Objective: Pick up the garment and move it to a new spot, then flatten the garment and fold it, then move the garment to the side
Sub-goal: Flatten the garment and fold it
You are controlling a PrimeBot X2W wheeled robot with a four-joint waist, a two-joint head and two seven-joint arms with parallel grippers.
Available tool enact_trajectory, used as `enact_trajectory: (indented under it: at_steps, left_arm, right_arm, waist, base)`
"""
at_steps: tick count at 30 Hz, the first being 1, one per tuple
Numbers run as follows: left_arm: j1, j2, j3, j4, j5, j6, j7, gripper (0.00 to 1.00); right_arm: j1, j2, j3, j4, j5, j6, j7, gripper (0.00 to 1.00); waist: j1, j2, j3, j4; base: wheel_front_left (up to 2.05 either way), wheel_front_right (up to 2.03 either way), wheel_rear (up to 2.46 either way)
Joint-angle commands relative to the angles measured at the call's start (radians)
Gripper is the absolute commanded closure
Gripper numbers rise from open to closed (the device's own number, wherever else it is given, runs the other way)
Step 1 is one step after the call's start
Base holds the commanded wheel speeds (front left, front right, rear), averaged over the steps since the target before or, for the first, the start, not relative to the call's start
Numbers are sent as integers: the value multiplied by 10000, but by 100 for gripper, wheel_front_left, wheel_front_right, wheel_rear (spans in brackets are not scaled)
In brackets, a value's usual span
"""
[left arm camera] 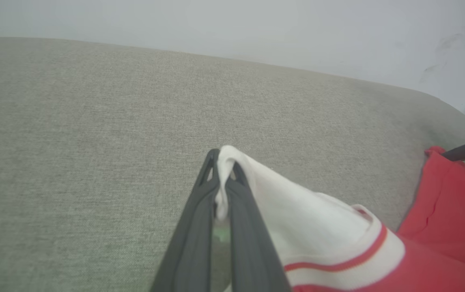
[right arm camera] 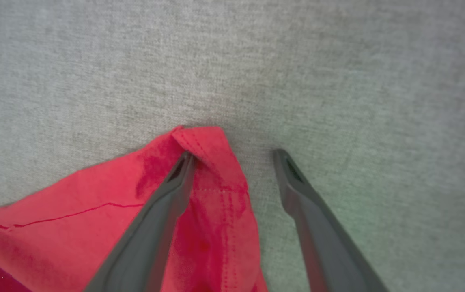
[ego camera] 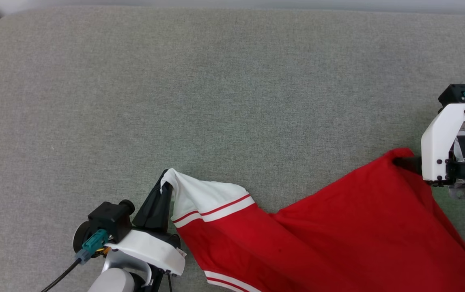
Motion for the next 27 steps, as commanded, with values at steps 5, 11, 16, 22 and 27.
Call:
enact_trajectory:
  at_steps: [5,11,16,22,27]
  left_arm:
    - [-117,-7,36,243,-75,-42,-110,100]
    - [115,172,45,467,-88,18,-31,100]
    - [234,541,-44,539,-137,-140,393,100]
    - [-295,513,108,1005,-778,-569,779,100]
    - [-1281,217,380,1921,-1142,-666,763,100]
  right_arm:
    - [453,328,451,654,280,0,135,100]
    - [310,30,817,409,488,0,-742,100]
    - [364,-288,1264,515,562,-2,-2036,100]
    - [487,-410,1352,1250,385,-2,-3186,100]
    - [125,-263,1251,1691,212,-2,-4065,100]
  waist:
    - [-1,0,-193,-62]
    - [-1,0,-950,-298]
    - [-1,0,-1925,-576]
    - [-1,0,-3146,-798]
    - [-1,0,-3611,-1029]
  base:
    - [0,0,0]
    - [0,0,0]
    - [0,0,0]
    - [0,0,0]
    - [0,0,0]
